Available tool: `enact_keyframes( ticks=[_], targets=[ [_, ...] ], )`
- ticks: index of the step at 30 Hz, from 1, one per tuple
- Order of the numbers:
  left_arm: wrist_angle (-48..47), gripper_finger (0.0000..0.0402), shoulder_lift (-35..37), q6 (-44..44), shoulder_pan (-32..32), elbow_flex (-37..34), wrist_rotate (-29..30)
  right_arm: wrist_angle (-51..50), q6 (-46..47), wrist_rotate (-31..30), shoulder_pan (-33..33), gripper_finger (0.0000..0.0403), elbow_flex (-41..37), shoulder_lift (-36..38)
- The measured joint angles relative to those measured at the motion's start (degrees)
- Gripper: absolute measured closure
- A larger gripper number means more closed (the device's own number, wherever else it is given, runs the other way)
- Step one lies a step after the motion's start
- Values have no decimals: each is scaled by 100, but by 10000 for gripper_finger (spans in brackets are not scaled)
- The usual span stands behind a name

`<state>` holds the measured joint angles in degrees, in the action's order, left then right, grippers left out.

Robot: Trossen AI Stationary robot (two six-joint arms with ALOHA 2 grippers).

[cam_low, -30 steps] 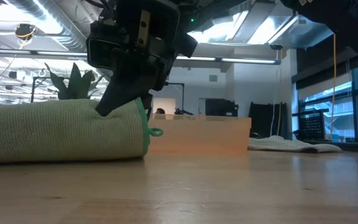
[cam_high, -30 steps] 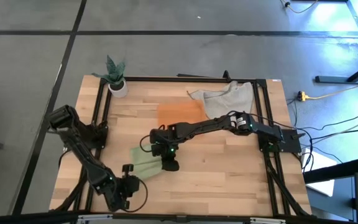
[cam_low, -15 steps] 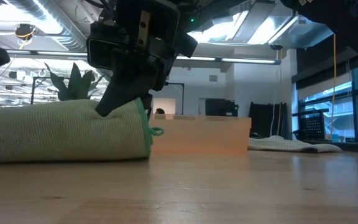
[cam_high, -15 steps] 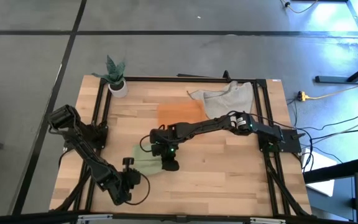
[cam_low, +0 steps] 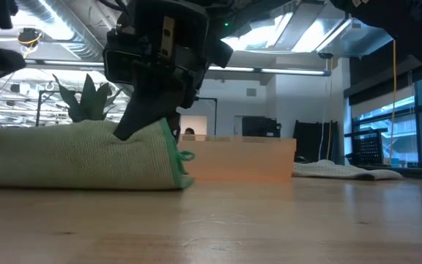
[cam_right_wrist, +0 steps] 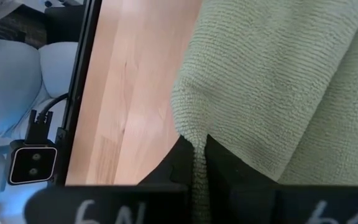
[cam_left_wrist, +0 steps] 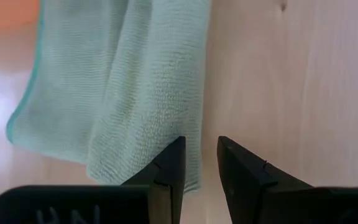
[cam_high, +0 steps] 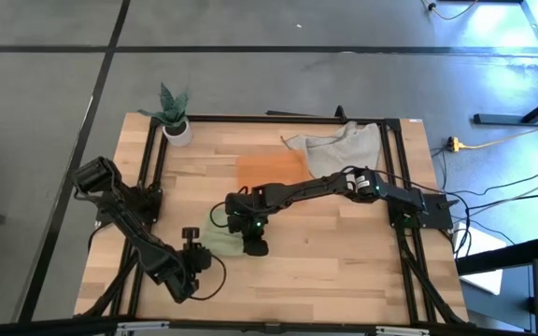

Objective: Roll microfiber towels into tight, uniform cylinder then place into a basket
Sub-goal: Roll the green microfiber towel

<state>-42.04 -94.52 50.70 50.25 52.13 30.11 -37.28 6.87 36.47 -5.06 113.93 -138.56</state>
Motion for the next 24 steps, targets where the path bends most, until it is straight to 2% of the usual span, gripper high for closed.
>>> enact_keyframes(
  ticks=[4, 11, 19, 24],
  targets=[
    [-92, 315, 2, -6, -15, 192, -44, -29, -31, -76, 0, 385, 0, 0],
    [-65, 315, 2, 112, -55, 257, -1079, -53, -111, -230, 0, 385, 0, 0],
    [-224, 319, 2, -143, -215, 334, -1454, -59, -127, -295, 0, 385, 0, 0],
    [-1001, 321, 4, -375, -235, 749, -1072, -59, -132, -406, 0, 384, 0, 0]
  ],
)
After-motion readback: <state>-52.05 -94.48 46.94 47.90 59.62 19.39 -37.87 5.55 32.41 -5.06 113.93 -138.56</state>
